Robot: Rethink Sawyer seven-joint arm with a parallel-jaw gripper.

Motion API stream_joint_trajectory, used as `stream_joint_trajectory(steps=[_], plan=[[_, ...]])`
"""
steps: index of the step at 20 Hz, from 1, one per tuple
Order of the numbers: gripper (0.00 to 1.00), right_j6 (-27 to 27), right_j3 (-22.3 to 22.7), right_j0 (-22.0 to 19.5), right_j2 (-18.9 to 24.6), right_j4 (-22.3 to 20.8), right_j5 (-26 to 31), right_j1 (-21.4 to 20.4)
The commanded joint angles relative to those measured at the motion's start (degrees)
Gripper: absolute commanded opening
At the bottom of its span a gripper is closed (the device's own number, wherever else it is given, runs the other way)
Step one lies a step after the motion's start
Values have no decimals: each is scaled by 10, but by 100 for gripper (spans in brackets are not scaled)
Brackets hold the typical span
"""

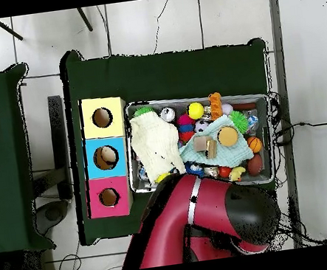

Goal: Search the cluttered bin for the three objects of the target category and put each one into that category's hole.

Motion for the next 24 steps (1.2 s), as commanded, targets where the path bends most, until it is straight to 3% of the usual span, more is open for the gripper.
stream_joint_trajectory(steps=[1,2,4,9,14,19,24], plan=[[100,87,178,0,21,-34,372,130],[100,94,185,9,19,-18,339,133],[100,113,200,53,12,42,185,159],[100,147,206,78,-3,50,85,165],[100,140,206,64,-21,-18,198,105],[100,138,208,55,-32,-45,227,75],[100,124,218,34,-37,-86,314,21]])
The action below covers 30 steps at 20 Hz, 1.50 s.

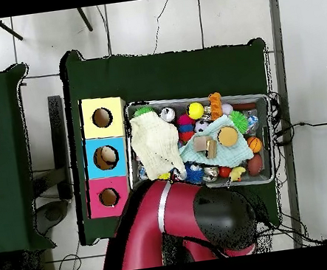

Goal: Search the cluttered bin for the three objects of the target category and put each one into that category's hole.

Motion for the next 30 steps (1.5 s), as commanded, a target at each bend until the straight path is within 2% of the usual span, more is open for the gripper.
stream_joint_trajectory(steps=[1,4,7,12,18,23,30], plan=[[100,113,186,-35,-3,-132,259,47],[100,106,199,-62,-1,-163,328,8],[100,98,212,-81,1,-174,376,-21],[100,90,229,-106,1,-191,425,-61],[100,80,237,-118,5,-200,474,-97],[100,97,241,-103,-8,-194,453,-76],[100,91,249,-127,-3,-211,480,-100]])
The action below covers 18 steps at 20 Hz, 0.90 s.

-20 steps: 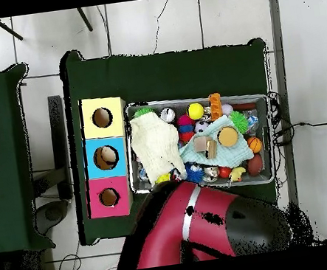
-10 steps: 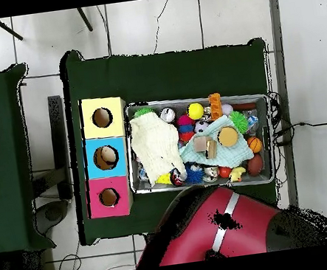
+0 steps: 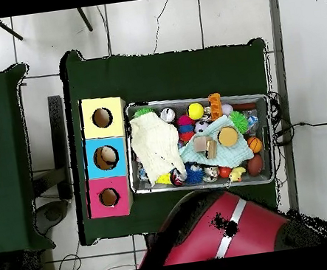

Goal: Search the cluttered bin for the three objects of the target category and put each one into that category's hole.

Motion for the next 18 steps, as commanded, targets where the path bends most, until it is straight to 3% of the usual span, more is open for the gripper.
stream_joint_trajectory(steps=[1,7,12,18], plan=[[100,91,99,-19,5,-57,200,55],[100,52,115,-32,15,-39,265,21],[100,12,126,-60,38,-7,384,-7],[100,38,118,-61,47,-25,409,-10]])
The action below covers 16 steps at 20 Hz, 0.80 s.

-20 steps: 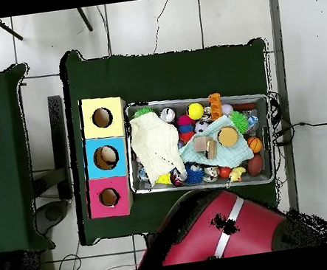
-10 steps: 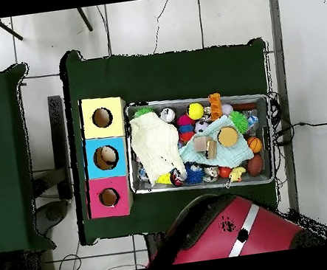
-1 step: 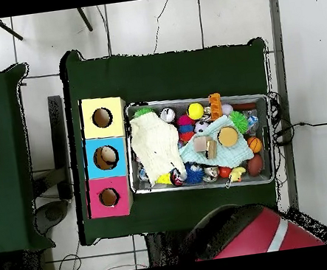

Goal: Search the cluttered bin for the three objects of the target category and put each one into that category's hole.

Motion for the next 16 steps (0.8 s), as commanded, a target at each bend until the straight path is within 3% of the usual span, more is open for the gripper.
stream_joint_trajectory(steps=[1,10,16], plan=[[100,42,67,-5,32,-18,239,54],[100,41,42,-4,56,-27,243,30],[100,43,-12,-9,98,-19,275,36]])
